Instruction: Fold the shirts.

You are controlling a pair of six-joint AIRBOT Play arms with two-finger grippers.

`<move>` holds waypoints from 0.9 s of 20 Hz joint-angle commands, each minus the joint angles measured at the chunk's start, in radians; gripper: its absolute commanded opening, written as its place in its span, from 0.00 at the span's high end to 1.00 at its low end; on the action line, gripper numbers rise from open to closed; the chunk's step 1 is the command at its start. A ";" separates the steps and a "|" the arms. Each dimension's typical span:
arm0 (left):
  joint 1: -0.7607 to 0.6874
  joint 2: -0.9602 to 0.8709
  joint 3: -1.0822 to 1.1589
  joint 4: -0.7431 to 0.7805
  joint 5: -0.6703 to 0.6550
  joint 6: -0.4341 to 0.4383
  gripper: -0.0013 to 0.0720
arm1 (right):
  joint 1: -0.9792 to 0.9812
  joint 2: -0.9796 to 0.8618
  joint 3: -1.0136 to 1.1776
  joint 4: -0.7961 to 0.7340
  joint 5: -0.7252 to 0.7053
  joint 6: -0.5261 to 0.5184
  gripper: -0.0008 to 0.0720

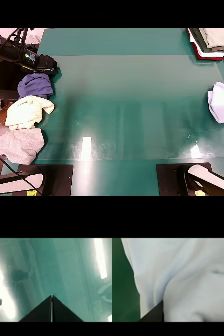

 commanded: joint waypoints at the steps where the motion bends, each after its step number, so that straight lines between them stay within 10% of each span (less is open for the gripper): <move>1: 0.000 0.000 0.000 0.001 0.006 0.009 0.96 | 0.110 0.008 -0.011 -0.033 0.093 -0.097 0.97; 7: 0.000 0.000 0.000 0.001 0.002 0.020 0.96 | 0.130 0.046 -0.035 -0.413 0.134 0.127 0.97; 13: 0.000 0.000 0.000 0.001 0.001 0.020 0.96 | 0.018 0.049 0.001 -0.417 0.117 0.205 0.96; 14: 0.000 0.000 0.000 0.001 0.001 0.020 0.96 | 0.008 0.049 0.012 -0.425 0.130 0.205 0.82; 16: 0.000 0.000 0.000 0.002 -0.002 0.020 0.96 | -0.024 0.049 0.040 -0.425 0.139 0.205 0.22; 18: 0.000 0.000 0.000 0.001 -0.002 0.020 0.96 | -0.070 0.049 0.084 -0.420 0.160 0.215 0.15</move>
